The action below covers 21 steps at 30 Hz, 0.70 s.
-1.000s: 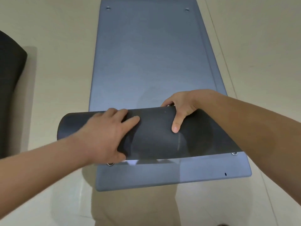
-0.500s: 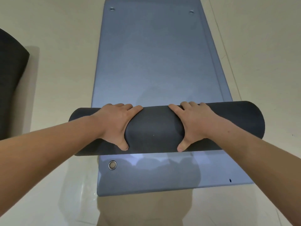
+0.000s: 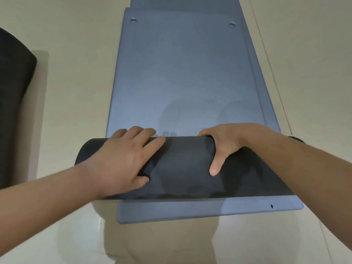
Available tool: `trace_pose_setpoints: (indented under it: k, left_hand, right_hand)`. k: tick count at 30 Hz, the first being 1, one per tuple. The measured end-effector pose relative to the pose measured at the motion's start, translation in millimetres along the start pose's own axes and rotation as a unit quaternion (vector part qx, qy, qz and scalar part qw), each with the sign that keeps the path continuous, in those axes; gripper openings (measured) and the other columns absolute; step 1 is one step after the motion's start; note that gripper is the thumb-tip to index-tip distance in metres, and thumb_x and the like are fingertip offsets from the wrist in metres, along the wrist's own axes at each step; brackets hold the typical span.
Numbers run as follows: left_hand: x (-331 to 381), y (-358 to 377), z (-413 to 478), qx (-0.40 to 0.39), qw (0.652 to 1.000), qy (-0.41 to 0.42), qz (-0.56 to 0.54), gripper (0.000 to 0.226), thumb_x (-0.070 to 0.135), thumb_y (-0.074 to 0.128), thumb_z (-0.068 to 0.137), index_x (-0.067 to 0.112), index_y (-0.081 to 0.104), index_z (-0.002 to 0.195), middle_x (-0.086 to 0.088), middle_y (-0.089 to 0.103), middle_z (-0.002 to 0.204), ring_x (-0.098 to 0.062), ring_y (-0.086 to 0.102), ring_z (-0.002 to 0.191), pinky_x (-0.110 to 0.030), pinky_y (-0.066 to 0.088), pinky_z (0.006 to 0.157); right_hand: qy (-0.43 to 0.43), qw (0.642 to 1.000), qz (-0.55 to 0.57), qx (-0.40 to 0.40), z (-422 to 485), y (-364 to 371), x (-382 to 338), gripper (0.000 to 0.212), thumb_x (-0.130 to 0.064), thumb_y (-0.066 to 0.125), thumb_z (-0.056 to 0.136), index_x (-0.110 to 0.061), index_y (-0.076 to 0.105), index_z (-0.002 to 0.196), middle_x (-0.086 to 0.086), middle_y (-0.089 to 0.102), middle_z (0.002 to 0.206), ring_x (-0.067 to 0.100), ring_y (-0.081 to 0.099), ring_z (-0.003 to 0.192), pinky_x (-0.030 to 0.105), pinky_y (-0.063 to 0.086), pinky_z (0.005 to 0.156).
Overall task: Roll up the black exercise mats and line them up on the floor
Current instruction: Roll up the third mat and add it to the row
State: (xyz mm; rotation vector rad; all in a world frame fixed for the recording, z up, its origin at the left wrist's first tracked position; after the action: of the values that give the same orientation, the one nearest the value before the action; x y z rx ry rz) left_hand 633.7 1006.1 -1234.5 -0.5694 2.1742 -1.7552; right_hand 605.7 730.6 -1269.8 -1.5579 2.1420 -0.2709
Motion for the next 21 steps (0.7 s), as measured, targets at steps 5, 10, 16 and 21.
trace_pose_setpoints:
  k: [5, 10, 16, 21]
  left_hand:
    - [19, 40, -11, -0.194, 0.976, -0.094, 0.03, 0.147, 0.079, 0.07, 0.076, 0.013, -0.031, 0.16, -0.027, -0.014, 0.171, -0.049, 0.001, 0.16, -0.07, 0.02, 0.121]
    - [-2, 47, 11, -0.155, 0.982, -0.11, 0.021, 0.139, 0.086, 0.057, 0.074, 0.016, -0.03, 0.157, -0.021, -0.004, 0.173, -0.044, 0.007, 0.159, -0.065, 0.023, 0.12]
    - [-41, 21, 37, -0.143, 0.987, -0.057, -0.051, 0.125, 0.075, 0.068, 0.048, 0.031, 0.025, 0.156, 0.008, 0.055, 0.131, -0.023, 0.06, 0.113, -0.043, 0.056, 0.087]
    - [-47, 4, 52, -0.203, 0.969, -0.066, -0.127, 0.101, 0.065, 0.081, 0.05, 0.045, 0.039, 0.141, 0.016, 0.061, 0.11, -0.016, 0.065, 0.094, -0.039, 0.057, 0.08]
  right_hand:
    - [0.006, 0.99, -0.088, 0.113, 3, -21, -1, 0.141, -0.076, 0.095, 0.043, -0.054, 0.021, 0.162, -0.017, 0.039, 0.15, 0.018, 0.048, 0.138, 0.045, 0.047, 0.107]
    - [0.023, 0.945, -0.2, 0.258, -28, -32, -18, 0.114, -0.084, 0.076, 0.069, -0.045, 0.025, 0.163, -0.009, 0.048, 0.151, 0.021, 0.052, 0.134, 0.04, 0.05, 0.096]
    - [0.017, 0.959, -0.207, 0.195, -44, 17, -51, 0.136, -0.086, 0.074, 0.064, -0.04, -0.003, 0.167, 0.009, 0.023, 0.169, 0.032, 0.027, 0.155, 0.051, 0.038, 0.117]
    - [0.01, 0.94, -0.242, 0.241, -32, 8, -43, 0.134, -0.088, 0.074, 0.054, -0.038, 0.01, 0.161, 0.004, 0.047, 0.14, 0.028, 0.052, 0.126, 0.048, 0.045, 0.104]
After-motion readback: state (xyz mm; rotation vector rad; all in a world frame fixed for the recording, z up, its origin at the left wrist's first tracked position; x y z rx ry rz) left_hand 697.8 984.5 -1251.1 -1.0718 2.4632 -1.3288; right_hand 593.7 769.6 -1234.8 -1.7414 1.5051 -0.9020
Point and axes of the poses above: each hand's wrist, its own z-axis towards the middle knuckle, its own y-axis out of the palm, x = y × z, the point moved 4 cm from there along z, towards the middle knuckle
